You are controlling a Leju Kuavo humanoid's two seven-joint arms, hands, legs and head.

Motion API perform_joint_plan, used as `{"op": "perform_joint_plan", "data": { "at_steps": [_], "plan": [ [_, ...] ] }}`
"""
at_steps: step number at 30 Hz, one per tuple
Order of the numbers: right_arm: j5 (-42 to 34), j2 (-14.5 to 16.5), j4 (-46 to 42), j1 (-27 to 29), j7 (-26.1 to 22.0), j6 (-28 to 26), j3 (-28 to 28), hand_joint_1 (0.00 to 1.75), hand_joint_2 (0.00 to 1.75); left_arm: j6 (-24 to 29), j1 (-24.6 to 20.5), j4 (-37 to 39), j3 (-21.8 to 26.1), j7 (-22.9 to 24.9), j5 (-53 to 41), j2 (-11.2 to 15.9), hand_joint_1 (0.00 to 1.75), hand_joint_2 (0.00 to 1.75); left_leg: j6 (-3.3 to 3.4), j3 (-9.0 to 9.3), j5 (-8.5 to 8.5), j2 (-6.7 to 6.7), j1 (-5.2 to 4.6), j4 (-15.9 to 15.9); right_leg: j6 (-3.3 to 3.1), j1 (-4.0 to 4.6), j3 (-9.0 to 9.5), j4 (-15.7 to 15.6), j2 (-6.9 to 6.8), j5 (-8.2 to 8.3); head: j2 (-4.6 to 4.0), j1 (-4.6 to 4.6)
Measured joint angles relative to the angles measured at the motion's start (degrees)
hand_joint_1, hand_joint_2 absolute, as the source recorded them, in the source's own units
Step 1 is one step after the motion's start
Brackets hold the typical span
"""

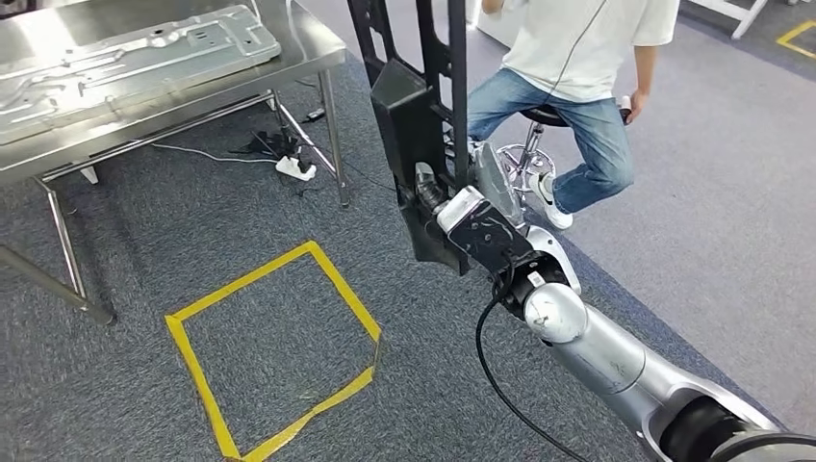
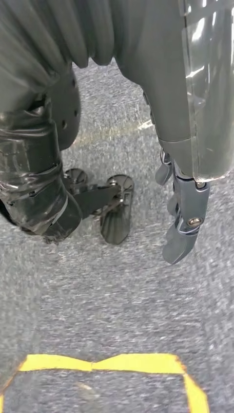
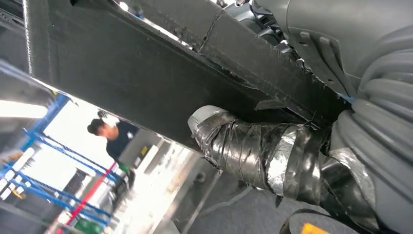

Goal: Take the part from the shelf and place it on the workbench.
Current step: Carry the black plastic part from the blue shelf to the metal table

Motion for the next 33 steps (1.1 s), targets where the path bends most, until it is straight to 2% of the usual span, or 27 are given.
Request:
{"op": "perform_joint_plan", "data": {
  "at_steps": [2, 4, 5, 6, 7, 9, 10, 11, 14, 16, 17, 19, 20, 21, 22, 24, 25, 26, 27, 30, 31, 33],
  "plan": [
    [0.02, -0.16, 0.05, -0.24, 1.45, 0.54, 0.00, 1.75, 1.75, 0.25, 0.01, 0.00, -0.01, -0.28, 0.25, -0.01, 0.00, 1.75, 0.72, 0.64, 0.30, -0.52, 0.25, -0.78, 0.19, -0.03, -1.76, 3.96, 2.19, -2.35, 0.01, 0.10],
    [-0.29, -0.39, 0.25, -0.44, 2.57, 1.10, 0.01, 1.75, 1.75, 0.48, -0.17, 0.00, -0.03, -0.63, 0.41, -0.02, 0.00, 1.75, 1.15, 0.73, 0.21, -0.96, 0.08, -0.83, 0.07, 0.21, -5.70, 11.52, 3.89, -5.56, 0.01, 0.14],
    [-0.52, -0.48, 0.41, -0.46, 3.04, 1.41, 0.02, 1.75, 1.75, 0.54, -0.22, 0.00, -0.04, -0.92, 0.51, -0.01, 0.00, 1.75, 1.27, 0.74, 0.12, -1.22, -0.01, -0.77, 0.06, 0.30, -7.41, 14.45, 4.16, -6.25, 0.00, 0.15],
    [-0.75, -0.59, 0.59, -0.48, 3.43, 1.70, 0.02, 1.75, 1.75, 0.55, -0.23, 0.00, -0.06, -1.29, 0.61, -0.01, 0.00, 1.75, 1.35, 0.77, 0.01, -1.50, -0.08, -0.66, 0.03, 0.34, -8.27, 15.50, 4.27, -5.86, 0.00, 0.15],
    [-1.00, -0.72, 0.76, -0.54, 3.80, 1.93, 0.03, 1.75, 1.75, 0.56, -0.23, 0.00, -0.08, -1.69, 0.71, 0.00, 0.00, 1.75, 1.37, 0.81, -0.13, -1.81, -0.12, -0.46, -0.03, 0.34, -7.96, 14.17, 4.28, -4.31, 0.00, 0.15],
    [-1.35, -1.02, 1.00, -0.82, 4.33, 2.16, 0.04, 1.75, 1.75, 0.61, -0.23, 0.00, -0.09, -2.38, 0.83, 0.01, 0.00, 1.75, 1.16, 0.80, -0.63, -2.40, -0.11, 0.23, -0.21, 0.30, -4.98, 7.07, 4.38, -0.25, -0.01, 0.16],
    [-1.46, -1.17, 1.07, -1.01, 4.53, 2.18, 0.04, 1.75, 1.75, 0.71, -0.24, 0.00, -0.09, -2.62, 0.89, 0.01, 0.00, 1.75, 0.95, 0.62, -0.94, -2.66, -0.21, 0.77, -0.38, 0.33, -3.52, 3.82, 4.48, 0.95, 0.00, 0.15],
    [-1.49, -1.28, 1.13, -1.16, 4.70, 2.18, 0.04, 1.75, 1.75, 0.83, -0.24, 0.00, -0.09, -2.84, 0.97, 0.03, 0.00, 1.75, 0.71, 0.40, -1.14, -2.84, -0.31, 1.13, -0.59, 0.36, -2.66, 1.86, 4.56, 1.41, 0.00, 0.15],
    [-1.50, -1.51, 1.27, -1.38, 5.12, 2.17, 0.04, 1.75, 1.75, 1.22, -0.13, 0.00, -0.10, -3.46, 1.21, 0.11, 0.00, 1.75, 0.13, -0.02, -1.30, -3.12, -0.51, 1.31, -1.35, 0.35, -2.35, 0.94, 4.56, 1.33, 0.01, 0.14],
    [-1.50, -1.59, 1.29, -1.52, 5.35, 2.16, 0.04, 1.75, 1.75, 1.38, -0.11, 0.00, -0.11, -3.91, 1.31, 0.14, 0.00, 1.75, -0.49, -0.71, -2.45, -2.75, -0.42, 2.99, -1.89, 0.05, -2.03, 0.62, 4.43, 1.35, 0.01, 0.10],
    [-1.49, -1.66, 1.29, -1.58, 5.45, 2.16, 0.04, 1.75, 1.75, 1.41, -0.16, 0.00, -0.12, -4.17, 1.34, 0.16, 0.00, 1.75, -0.91, -1.80, -3.72, -2.45, -0.26, 5.36, -2.12, -0.08, -1.84, 0.50, 4.34, 1.31, 0.01, 0.08],
    [-1.48, -1.81, 1.29, -1.63, 5.57, 2.15, 0.04, 1.75, 1.75, 1.48, -0.23, 0.00, -0.20, -4.63, 1.43, 0.17, 0.00, 1.75, -1.68, -5.33, -6.70, -1.89, 0.14, 12.52, -2.40, -0.07, -1.62, 0.47, 4.20, 1.13, 0.01, 0.04],
    [-1.45, -1.89, 1.29, -1.62, 5.61, 2.13, 0.04, 1.75, 1.75, 1.51, -0.19, 0.00, -0.26, -4.78, 1.47, 0.18, 0.00, 1.75, -1.89, -7.02, -7.45, -1.73, 0.31, 15.47, -2.47, -0.06, -1.55, 0.48, 4.17, 1.04, 0.01, 0.04],
    [-1.40, -1.94, 1.29, -1.61, 5.66, 2.10, 0.04, 1.75, 1.75, 1.55, -0.12, 0.00, -0.33, -4.89, 1.50, 0.18, 0.00, 1.75, -1.98, -7.96, -7.25, -1.63, 0.40, 16.77, -2.50, -0.05, -1.46, 0.49, 4.16, 0.94, 0.01, 0.04],
    [-1.33, -1.98, 1.29, -1.60, 5.75, 2.06, 0.04, 1.75, 1.75, 1.59, -0.07, 0.00, -0.38, -4.98, 1.55, 0.18, 0.00, 1.75, -1.93, -7.76, -5.91, -1.56, 0.44, 15.75, -2.47, -0.05, -1.29, 0.49, 4.16, 0.82, 0.01, 0.04],
    [-1.14, -2.10, 1.29, -1.60, 5.97, 1.97, 0.04, 1.75, 1.75, 1.65, -0.07, 0.00, -0.45, -5.22, 1.59, 0.20, 0.00, 1.75, -1.43, -4.70, -1.77, -1.50, 0.37, 8.64, -2.34, -0.05, -0.78, 0.45, 4.16, 0.50, 0.00, 0.05],
    [-1.02, -2.19, 1.29, -1.62, 6.08, 1.93, 0.04, 1.75, 1.75, 1.68, -0.12, 0.00, -0.49, -5.32, 1.60, 0.23, 0.00, 1.75, -1.11, -2.89, -0.41, -1.47, 0.18, 4.93, -2.18, 0.03, -0.61, 0.40, 4.17, 0.36, 0.00, 0.04],
    [-0.89, -2.29, 1.29, -1.62, 6.17, 1.88, 0.04, 1.75, 1.75, 1.70, -0.17, 0.00, -0.55, -5.40, 1.60, 0.27, 0.00, 1.75, -0.81, -1.66, 0.19, -1.47, -0.02, 2.41, -1.96, 0.06, -0.55, 0.30, 4.17, 0.29, 0.00, 0.05],
    [-0.77, -2.39, 1.30, -1.60, 6.27, 1.83, 0.04, 1.75, 1.75, 1.71, -0.21, 0.00, -0.64, -5.44, 1.60, 0.31, 0.00, 1.75, -0.59, -1.08, 0.11, -1.49, -0.23, 1.19, -1.71, 0.07, -0.56, 0.17, 4.16, 0.28, 0.00, 0.05],
    [-0.52, -2.60, 1.33, -1.52, 6.41, 1.66, 0.02, 1.75, 1.75, 1.72, -0.16, 0.01, -0.98, -5.49, 1.59, 0.33, 0.00, 1.75, 0.05, -0.38, 0.06, -1.56, -0.22, 0.06, -0.76, 0.10, -0.36, -0.14, 4.15, 0.13, 0.00, 0.07],
    [-0.50, -2.73, 1.34, -1.55, 6.41, 1.64, 0.01, 1.75, 1.75, 1.73, -0.12, 0.01, -1.04, -5.49, 1.59, 0.32, 0.00, 1.75, 0.37, 0.05, 0.15, -1.54, -0.06, -0.42, -0.56, 0.13, -0.64, 0.71, 4.17, -0.49, 0.00, 0.09],
    [-0.49, -3.07, 1.38, -1.58, 6.43, 1.56, -0.02, 1.75, 1.75, 1.73, -0.16, 0.01, -1.17, -5.49, 1.59, 0.29, 0.00, 1.75, 0.97, 0.73, 0.18, -1.52, 0.14, -1.02, -0.43, 0.21, -3.06, 5.84, 4.28, -3.09, -0.01, 0.12]
  ]
}}
